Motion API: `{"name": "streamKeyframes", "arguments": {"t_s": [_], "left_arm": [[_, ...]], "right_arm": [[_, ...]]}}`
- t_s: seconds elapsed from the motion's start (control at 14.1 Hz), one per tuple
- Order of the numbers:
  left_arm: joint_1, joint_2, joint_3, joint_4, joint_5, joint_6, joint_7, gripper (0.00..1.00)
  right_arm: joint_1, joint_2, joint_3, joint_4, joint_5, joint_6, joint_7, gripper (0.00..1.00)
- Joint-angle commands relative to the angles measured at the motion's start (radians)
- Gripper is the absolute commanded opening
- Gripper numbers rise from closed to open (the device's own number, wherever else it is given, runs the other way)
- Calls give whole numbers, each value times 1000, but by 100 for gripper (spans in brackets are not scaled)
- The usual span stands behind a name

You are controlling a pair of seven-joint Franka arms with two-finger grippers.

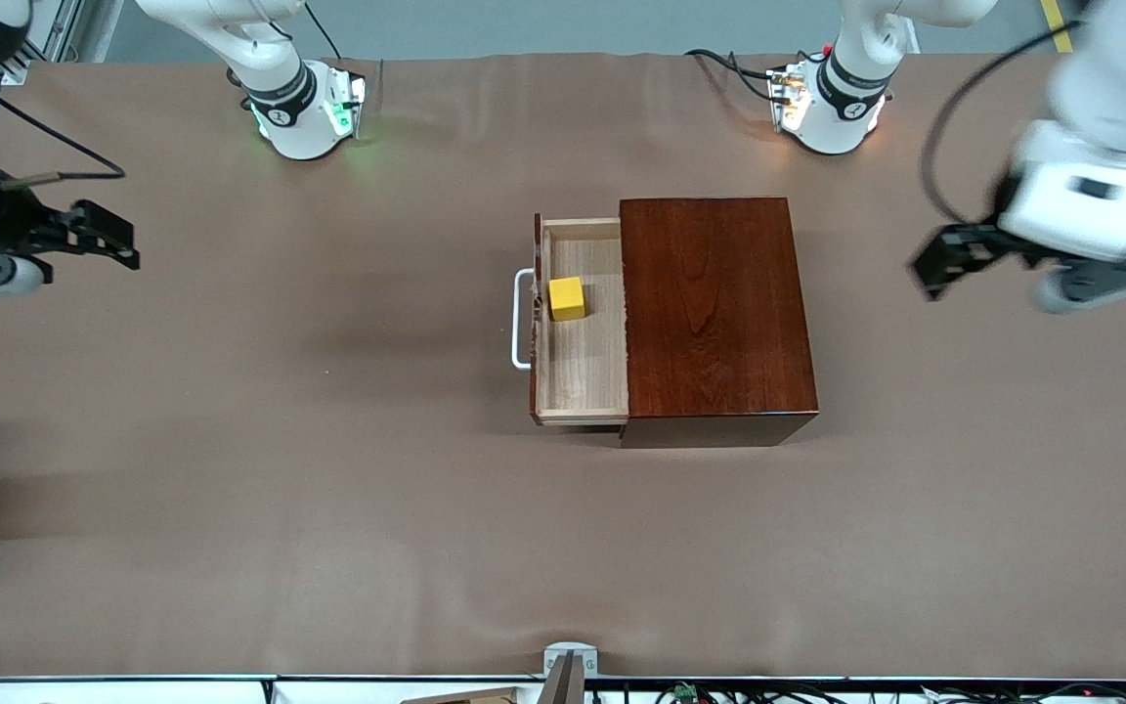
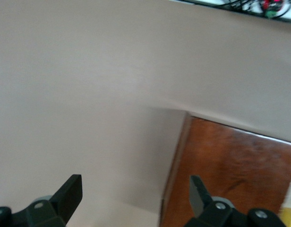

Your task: Open drawer, take yellow block, close drawer

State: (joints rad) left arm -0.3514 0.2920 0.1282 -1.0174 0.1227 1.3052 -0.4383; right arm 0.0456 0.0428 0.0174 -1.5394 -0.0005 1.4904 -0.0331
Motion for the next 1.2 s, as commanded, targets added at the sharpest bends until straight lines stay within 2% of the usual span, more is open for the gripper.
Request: {"name": "streamKeyframes", "arguments": {"t_s": [0.0, 0.14, 0.42, 0.57, 0.71, 0.78, 0.85, 0.92, 1.13], "left_arm": [[98, -57, -16, -29, -11, -20, 129, 100], [153, -76, -15, -52, -9, -21, 283, 100], [195, -117, -18, -99, -11, -14, 332, 100], [232, -186, -53, -215, -11, 49, 335, 100], [261, -293, -88, -408, -11, 155, 335, 100], [294, -331, -116, -488, -11, 196, 335, 100], [346, -353, -174, -532, -12, 222, 335, 100], [386, -356, -220, -540, -15, 223, 329, 100], [391, -343, -236, -534, -17, 223, 335, 100]], "right_arm": [[45, 12, -1, 2, -6, -22, 131, 100], [59, 23, -2, 1, 36, -24, 194, 100], [53, 52, -2, 5, 71, -15, 274, 100], [54, 64, -2, 5, 77, -13, 274, 100], [57, 84, -2, 7, 120, -9, 318, 100], [57, 97, -2, 7, 131, -9, 341, 100], [62, 100, -2, 5, 132, -9, 349, 100], [68, 110, -2, 5, 139, -5, 364, 100], [114, 129, -2, 5, 165, 8, 508, 100]]}}
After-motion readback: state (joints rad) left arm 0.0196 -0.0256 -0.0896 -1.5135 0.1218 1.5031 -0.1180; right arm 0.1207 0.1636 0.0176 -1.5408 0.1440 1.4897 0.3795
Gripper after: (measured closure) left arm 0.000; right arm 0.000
